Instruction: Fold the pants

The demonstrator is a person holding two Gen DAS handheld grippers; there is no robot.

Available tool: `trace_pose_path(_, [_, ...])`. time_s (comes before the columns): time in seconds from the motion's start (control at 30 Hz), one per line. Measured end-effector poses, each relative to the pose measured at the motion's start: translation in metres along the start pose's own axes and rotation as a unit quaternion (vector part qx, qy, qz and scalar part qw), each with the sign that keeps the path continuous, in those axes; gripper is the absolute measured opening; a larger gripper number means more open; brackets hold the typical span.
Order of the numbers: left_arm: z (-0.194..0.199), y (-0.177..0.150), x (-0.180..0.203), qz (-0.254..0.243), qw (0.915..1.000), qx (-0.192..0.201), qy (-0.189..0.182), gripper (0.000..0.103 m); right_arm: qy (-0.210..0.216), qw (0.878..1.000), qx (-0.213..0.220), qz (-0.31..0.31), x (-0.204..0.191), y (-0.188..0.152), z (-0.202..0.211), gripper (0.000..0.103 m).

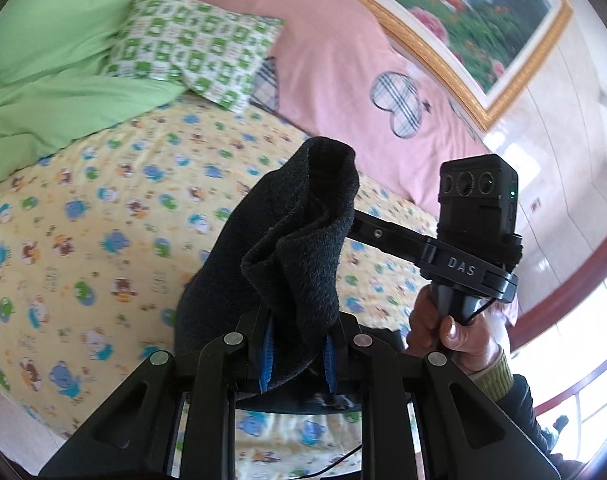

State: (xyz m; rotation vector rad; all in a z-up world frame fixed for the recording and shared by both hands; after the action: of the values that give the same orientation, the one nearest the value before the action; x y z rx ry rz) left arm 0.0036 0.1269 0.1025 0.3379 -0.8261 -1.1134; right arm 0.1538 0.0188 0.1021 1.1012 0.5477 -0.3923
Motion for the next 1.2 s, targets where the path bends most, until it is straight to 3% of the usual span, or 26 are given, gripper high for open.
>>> trace_pose_path(0.6, [-0.033,-0.031,0.085,-0.088,0.9943,-0.050,-0.035,0.019,-0.037,0.996,0.079,-0.037,0.011,-0.062,0.094,0.020])
trace_pose_path(0.67, [-0.041,-0.037,0.093,-0.097,0.9928,-0.062,-0.034,0.019,-0.042,0.994,0.088,-0.043,0.013,-0.070,0.103,0.014])
trace_pose_path(0.73, [-0.049,-0.043,0.096,-0.103,0.9913,-0.073,-0.035,0.019,-0.041,0.992,0.105,-0.052,0.015,-0.078,0.115,0.000])
trace_pose_path(0.93, [-0.070,-0.054,0.104,-0.114,0.9884,-0.097,-0.029,0.019,-0.046,0.987,0.131,-0.083,0.026,-0.097,0.139,0.001])
trace_pose_path(1.0, [-0.076,-0.058,0.106,-0.118,0.9870,-0.105,-0.027,0.019,-0.076,0.983,0.134,-0.098,0.028,-0.103,0.141,0.001])
trace_pose_path(1.2, [-0.086,-0.065,0.110,-0.129,0.9851,-0.113,-0.018,0.019,-0.085,0.976,0.165,-0.117,0.032,-0.115,0.158,0.002])
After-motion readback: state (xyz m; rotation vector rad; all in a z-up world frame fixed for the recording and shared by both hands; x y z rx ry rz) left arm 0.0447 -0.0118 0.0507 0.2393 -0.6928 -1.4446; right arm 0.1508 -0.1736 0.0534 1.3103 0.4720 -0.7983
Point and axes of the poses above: each gripper's, at about its wrist camera, not at the fingertips, and z roughly against the way its jaws point, x to its right, y to its top, the point moved 1 cm from there along -z, roughly the way its jaws point, and after that the axes turned 11 degrees about y, right-handed, at the moved point
